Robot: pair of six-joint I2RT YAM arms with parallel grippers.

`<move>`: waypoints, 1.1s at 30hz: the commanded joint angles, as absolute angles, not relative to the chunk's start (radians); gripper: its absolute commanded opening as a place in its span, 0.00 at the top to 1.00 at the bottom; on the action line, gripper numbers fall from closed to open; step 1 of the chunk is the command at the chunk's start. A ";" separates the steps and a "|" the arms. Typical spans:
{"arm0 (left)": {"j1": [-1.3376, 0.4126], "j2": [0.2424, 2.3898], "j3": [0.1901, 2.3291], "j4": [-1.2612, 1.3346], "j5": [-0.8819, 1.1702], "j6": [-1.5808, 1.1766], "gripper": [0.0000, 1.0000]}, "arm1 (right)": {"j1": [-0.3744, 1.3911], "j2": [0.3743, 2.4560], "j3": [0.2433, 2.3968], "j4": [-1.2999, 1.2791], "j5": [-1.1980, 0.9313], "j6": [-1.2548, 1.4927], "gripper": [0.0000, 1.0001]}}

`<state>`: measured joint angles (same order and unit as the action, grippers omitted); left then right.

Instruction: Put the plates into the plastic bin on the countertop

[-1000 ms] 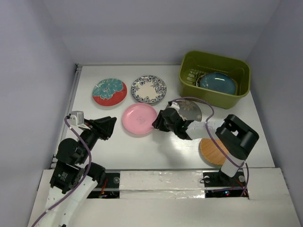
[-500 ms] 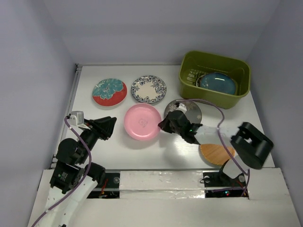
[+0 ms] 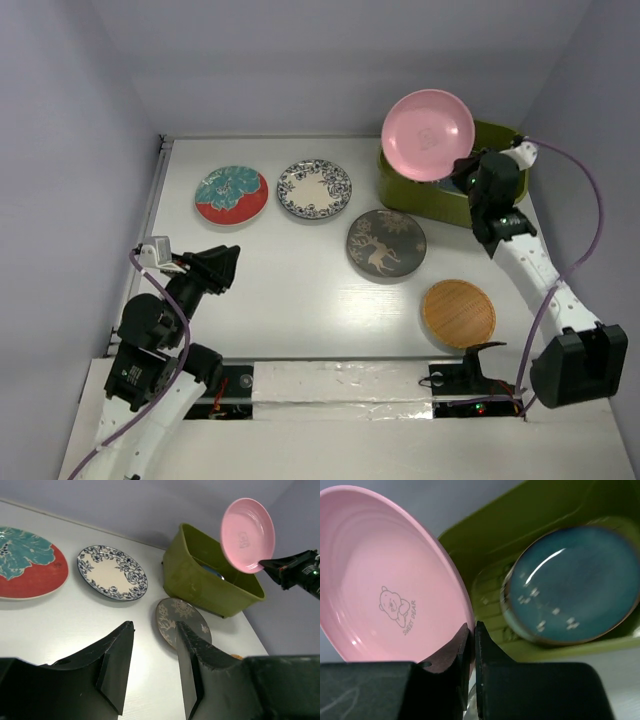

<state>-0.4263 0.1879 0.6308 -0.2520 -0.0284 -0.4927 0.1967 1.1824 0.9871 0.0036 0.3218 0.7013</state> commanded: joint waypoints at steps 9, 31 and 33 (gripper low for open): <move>-0.433 0.277 0.664 -0.252 -0.083 -0.534 0.70 | -0.028 1.583 1.431 -0.302 0.265 0.535 1.00; -0.627 0.632 0.554 -0.014 -0.115 -0.643 0.76 | -0.117 1.694 1.461 -0.351 0.242 0.549 0.60; -0.719 0.725 0.555 0.033 -0.178 -0.652 0.73 | -0.117 1.634 1.427 -0.302 0.230 0.566 0.41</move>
<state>-0.6334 0.6498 0.5606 -0.0914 -0.0650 -0.6193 -0.1070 1.7306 1.4242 -0.3664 0.2436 0.5541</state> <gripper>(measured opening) 0.265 0.521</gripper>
